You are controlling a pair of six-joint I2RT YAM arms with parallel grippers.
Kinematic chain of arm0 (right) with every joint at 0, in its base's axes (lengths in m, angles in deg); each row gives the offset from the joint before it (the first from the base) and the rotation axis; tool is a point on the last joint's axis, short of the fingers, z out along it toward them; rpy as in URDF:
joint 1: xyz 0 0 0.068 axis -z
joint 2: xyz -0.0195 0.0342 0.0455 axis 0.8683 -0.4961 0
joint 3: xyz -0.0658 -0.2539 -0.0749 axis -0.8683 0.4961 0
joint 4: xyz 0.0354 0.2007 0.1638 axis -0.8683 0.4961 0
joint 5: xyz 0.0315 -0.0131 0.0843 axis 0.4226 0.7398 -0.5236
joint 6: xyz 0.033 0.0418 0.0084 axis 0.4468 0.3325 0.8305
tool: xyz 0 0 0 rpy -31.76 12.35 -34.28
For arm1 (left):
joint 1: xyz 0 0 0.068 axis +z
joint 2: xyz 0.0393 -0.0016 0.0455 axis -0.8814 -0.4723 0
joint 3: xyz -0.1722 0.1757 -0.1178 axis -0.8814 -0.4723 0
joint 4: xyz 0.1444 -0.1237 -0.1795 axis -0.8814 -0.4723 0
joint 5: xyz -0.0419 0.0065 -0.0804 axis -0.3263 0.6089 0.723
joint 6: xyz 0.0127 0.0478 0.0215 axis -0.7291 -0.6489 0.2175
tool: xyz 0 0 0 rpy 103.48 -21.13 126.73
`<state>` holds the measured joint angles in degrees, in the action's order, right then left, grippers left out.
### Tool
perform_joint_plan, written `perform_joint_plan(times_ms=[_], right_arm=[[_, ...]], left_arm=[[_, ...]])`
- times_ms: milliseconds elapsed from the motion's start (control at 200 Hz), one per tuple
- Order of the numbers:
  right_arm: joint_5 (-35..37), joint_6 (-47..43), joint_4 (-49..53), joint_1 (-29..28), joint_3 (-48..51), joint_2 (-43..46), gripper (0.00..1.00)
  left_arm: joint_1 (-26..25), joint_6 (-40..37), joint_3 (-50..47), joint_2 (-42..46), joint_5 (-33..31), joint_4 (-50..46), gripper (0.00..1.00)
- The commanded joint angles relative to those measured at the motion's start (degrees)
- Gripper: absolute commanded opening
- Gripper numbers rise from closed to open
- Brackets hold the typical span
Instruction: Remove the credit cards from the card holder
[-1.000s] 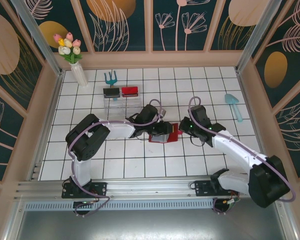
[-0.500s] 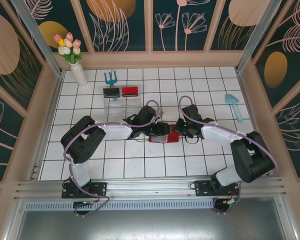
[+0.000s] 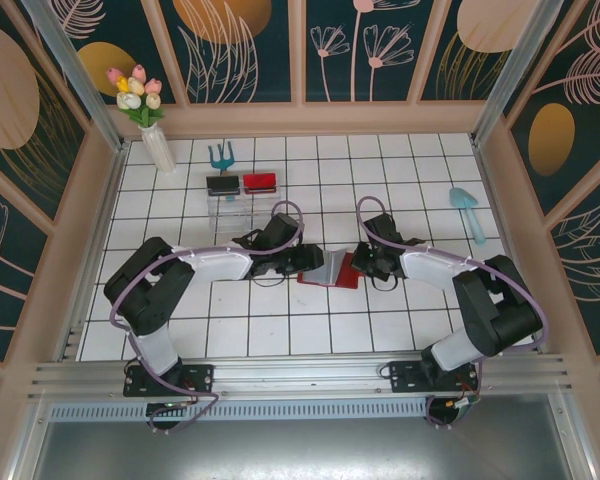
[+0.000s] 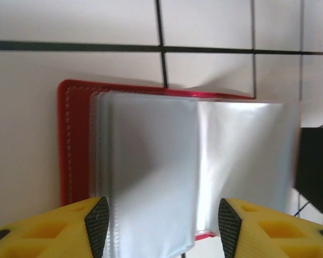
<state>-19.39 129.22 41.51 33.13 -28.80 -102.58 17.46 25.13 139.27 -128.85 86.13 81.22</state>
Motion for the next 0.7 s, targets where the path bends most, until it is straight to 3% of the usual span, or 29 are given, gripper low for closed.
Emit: perform_joint_plan(times_ms=[0, 125, 485, 696], right_arm=[[0.35, -1.26, -0.60, 0.33, 0.75, -0.64, 0.00], [0.26, -1.11, -0.85, 0.31, 1.01, -0.51, 0.00], [0.17, -0.74, -1.29, 0.27, 1.67, -0.61, 0.00], [0.17, -0.58, -1.49, 0.33, 2.15, -0.70, 0.00]], left_arm=[[0.06, -0.26, 0.09, -0.91, -2.24, -2.41, 0.62], [0.06, -0.57, 0.15, -1.32, -2.52, -2.92, 0.63], [-0.27, 0.18, 0.72, -2.64, 5.92, 4.35, 0.57], [-0.58, 0.40, 0.14, -0.54, 6.62, 5.57, 0.56]])
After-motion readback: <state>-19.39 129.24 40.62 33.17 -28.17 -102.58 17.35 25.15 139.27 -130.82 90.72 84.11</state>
